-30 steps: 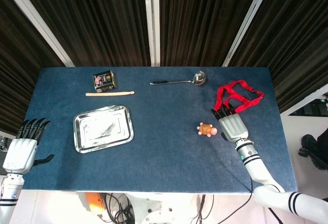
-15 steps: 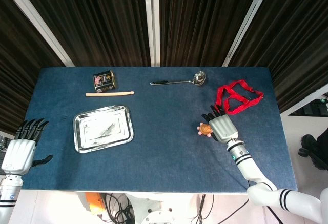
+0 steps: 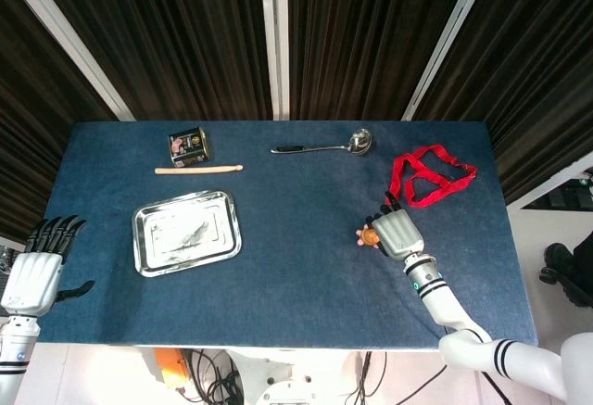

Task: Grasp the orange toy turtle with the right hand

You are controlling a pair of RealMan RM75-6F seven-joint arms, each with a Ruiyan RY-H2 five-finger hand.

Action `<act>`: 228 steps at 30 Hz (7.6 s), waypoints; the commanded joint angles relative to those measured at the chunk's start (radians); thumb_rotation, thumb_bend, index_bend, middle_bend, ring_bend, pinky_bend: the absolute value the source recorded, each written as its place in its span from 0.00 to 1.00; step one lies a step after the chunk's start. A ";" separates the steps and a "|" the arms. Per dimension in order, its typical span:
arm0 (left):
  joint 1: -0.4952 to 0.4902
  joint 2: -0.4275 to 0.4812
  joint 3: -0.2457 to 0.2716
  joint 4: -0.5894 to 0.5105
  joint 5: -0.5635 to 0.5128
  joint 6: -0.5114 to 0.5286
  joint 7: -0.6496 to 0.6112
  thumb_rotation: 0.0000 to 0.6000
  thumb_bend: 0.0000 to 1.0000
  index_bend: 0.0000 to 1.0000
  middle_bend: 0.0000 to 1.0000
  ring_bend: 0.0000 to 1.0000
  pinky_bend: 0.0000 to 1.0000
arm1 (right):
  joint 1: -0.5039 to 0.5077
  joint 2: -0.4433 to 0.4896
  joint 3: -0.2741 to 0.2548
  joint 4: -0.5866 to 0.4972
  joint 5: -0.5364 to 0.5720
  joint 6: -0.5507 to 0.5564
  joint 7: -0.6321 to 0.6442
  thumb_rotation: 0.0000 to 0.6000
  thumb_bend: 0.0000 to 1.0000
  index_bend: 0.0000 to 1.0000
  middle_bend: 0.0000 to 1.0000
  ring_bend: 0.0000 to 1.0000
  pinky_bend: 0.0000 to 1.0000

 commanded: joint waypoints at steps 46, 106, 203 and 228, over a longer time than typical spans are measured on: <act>-0.001 0.002 -0.001 0.001 -0.005 -0.008 -0.006 1.00 0.06 0.09 0.04 0.00 0.03 | 0.006 0.041 -0.021 -0.015 0.007 -0.014 0.026 1.00 0.40 0.78 0.70 0.37 0.00; -0.001 0.004 -0.002 -0.002 -0.004 -0.006 -0.013 1.00 0.06 0.09 0.04 0.00 0.03 | -0.030 0.038 -0.038 0.033 -0.081 0.049 0.102 1.00 0.38 0.96 0.91 0.43 0.00; -0.001 0.002 -0.003 0.001 -0.006 -0.007 -0.017 1.00 0.06 0.09 0.04 0.00 0.03 | -0.066 0.043 -0.040 0.054 -0.127 0.095 0.159 1.00 0.27 0.72 0.67 0.35 0.00; -0.004 0.017 -0.012 -0.007 -0.012 -0.005 -0.024 1.00 0.06 0.09 0.04 0.00 0.03 | -0.423 0.394 -0.083 -0.219 -0.045 0.440 0.418 1.00 0.00 0.00 0.00 0.00 0.00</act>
